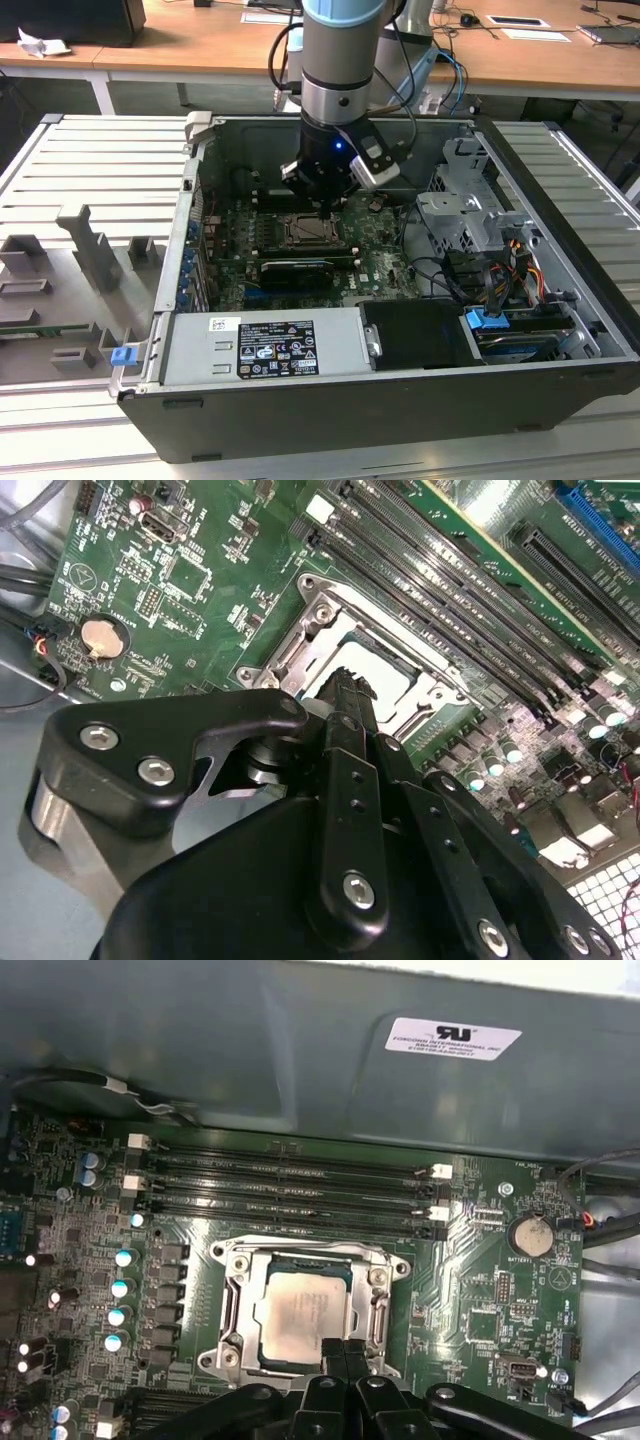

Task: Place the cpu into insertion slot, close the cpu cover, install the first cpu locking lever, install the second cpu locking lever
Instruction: 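Install the second cpu locking lever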

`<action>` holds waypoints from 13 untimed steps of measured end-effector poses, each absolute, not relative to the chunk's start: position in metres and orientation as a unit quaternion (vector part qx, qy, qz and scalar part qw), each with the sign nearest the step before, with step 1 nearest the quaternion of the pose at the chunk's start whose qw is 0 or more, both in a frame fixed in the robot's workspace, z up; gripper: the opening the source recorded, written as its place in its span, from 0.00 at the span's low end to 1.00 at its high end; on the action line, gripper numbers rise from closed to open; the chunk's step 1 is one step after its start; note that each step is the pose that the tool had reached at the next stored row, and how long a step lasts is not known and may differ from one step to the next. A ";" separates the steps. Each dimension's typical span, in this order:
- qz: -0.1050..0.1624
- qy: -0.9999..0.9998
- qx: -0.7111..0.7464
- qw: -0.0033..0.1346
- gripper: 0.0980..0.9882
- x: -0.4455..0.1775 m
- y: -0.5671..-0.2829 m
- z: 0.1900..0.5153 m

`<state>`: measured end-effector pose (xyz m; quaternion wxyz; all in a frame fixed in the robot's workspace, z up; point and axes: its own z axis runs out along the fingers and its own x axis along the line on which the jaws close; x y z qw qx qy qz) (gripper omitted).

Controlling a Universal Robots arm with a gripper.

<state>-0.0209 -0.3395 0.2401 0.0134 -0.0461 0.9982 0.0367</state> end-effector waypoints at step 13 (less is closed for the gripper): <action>0.037 0.998 -0.046 0.013 0.01 -0.021 -0.352 0.240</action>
